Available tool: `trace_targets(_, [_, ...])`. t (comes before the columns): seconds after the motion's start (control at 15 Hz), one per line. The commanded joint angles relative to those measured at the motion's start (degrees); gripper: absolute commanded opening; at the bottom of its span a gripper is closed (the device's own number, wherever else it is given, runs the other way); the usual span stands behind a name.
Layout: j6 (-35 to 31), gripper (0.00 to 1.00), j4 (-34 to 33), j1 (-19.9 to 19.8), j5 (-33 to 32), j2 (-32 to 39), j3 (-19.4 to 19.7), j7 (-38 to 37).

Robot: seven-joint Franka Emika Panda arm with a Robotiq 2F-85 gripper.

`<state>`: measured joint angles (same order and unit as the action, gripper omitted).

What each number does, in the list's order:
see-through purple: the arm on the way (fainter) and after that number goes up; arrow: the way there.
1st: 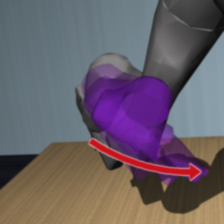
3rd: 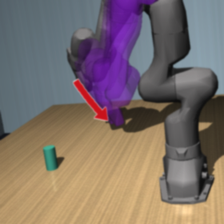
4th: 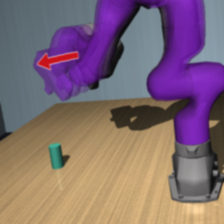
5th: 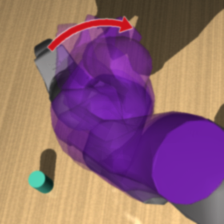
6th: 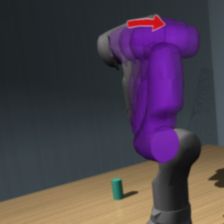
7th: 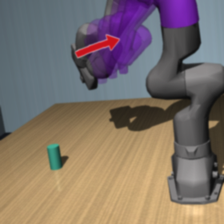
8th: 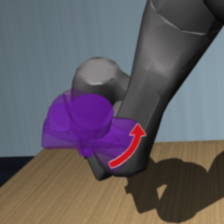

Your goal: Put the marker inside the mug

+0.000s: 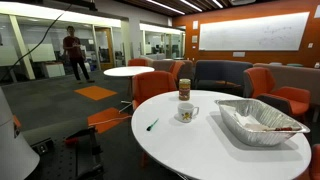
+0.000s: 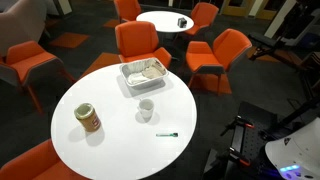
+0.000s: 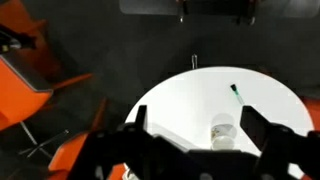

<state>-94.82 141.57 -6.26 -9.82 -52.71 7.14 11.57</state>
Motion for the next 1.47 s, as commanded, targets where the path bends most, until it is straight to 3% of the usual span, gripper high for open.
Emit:
trace_targets(0.0, [0.23, 1.00, -0.13, 1.18, -0.62, -0.06, 0.69, -0.73])
trace_targets(0.4, [0.23, 1.00, -0.13, 1.18, -0.62, -0.06, 0.69, -0.73])
trace_targets(0.6, [-3.13, 1.00, 2.89, 4.49, 2.80, 0.29, 2.01, 1.74])
trace_targets(0.8, [-10.69, 1.00, 8.50, 8.80, 6.60, 1.29, 2.06, 4.18])
trace_targets(1.07, [-23.79, 1.00, 18.31, 14.28, 6.83, 5.86, -1.52, 6.91])
trace_targets(1.2, [-30.36, 1.00, 18.92, 17.31, 6.10, 13.78, -4.14, 6.86])
trace_targets(1.4, [-42.16, 1.00, 20.92, 18.83, 4.61, 23.94, -8.05, 5.57])
